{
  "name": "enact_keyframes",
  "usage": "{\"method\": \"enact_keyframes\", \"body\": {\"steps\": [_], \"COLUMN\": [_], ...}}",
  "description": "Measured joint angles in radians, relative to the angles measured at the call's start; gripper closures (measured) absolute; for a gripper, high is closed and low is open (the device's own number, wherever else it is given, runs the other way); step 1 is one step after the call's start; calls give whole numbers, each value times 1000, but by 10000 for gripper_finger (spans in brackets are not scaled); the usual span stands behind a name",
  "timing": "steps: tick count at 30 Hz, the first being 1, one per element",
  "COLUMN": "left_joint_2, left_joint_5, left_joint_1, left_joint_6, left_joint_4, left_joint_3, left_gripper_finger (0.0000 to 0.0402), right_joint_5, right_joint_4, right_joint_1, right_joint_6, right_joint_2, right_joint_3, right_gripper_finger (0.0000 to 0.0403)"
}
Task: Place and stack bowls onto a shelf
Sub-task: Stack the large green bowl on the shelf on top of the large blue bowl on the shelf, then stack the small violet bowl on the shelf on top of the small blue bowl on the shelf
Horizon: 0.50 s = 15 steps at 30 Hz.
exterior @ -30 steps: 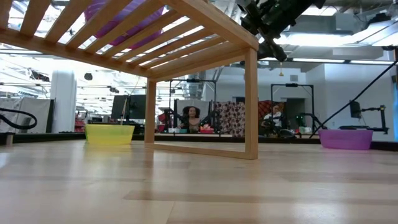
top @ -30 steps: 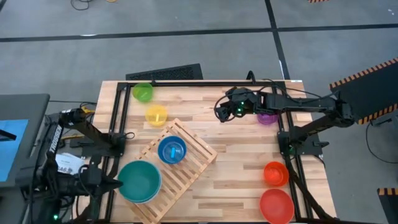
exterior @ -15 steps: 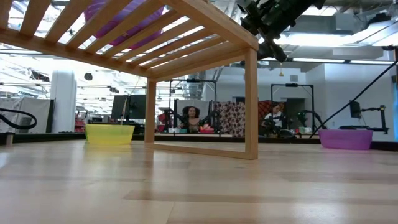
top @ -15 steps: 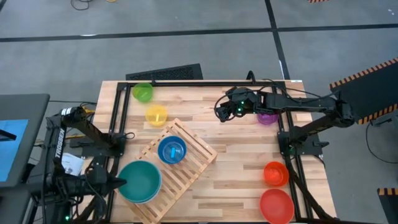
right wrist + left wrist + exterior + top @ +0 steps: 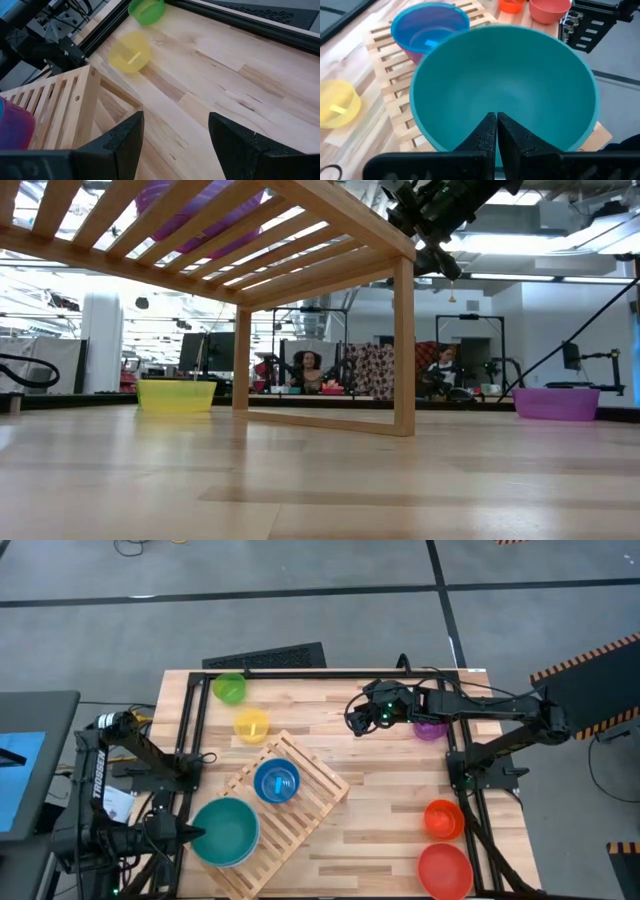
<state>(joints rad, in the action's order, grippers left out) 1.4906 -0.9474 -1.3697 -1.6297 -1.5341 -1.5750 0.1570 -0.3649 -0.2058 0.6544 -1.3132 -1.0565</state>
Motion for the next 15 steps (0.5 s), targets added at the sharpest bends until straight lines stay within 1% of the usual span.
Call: {"method": "enact_keyframes", "body": {"steps": [4, 8, 11, 13, 15], "left_joint_2": [0, -11, -44, -81, -136], "left_joint_5": [-9, -19, -59, -96, -137], "left_joint_1": [0, 3, 24, 47, 83], "left_joint_6": [-23, 20, 50, 91, 199], "left_joint_4": [2, 0, -20, -32, -29], "left_joint_3": [10, -2, -36, -61, -71], "left_gripper_finger": [401, 401, 401, 401, 401], "right_joint_5": [0, 0, 0, 0, -3], "right_joint_4": [0, 0, 6, 6, 4], "right_joint_1": [-1, -13, -20, -20, -20], "right_joint_6": [0, 0, 0, 0, -5], "right_joint_2": [0, 0, 0, 0, 0], "right_joint_3": [0, 0, 0, -3, -14], "right_gripper_finger": [155, 155, 155, 155, 155]}}
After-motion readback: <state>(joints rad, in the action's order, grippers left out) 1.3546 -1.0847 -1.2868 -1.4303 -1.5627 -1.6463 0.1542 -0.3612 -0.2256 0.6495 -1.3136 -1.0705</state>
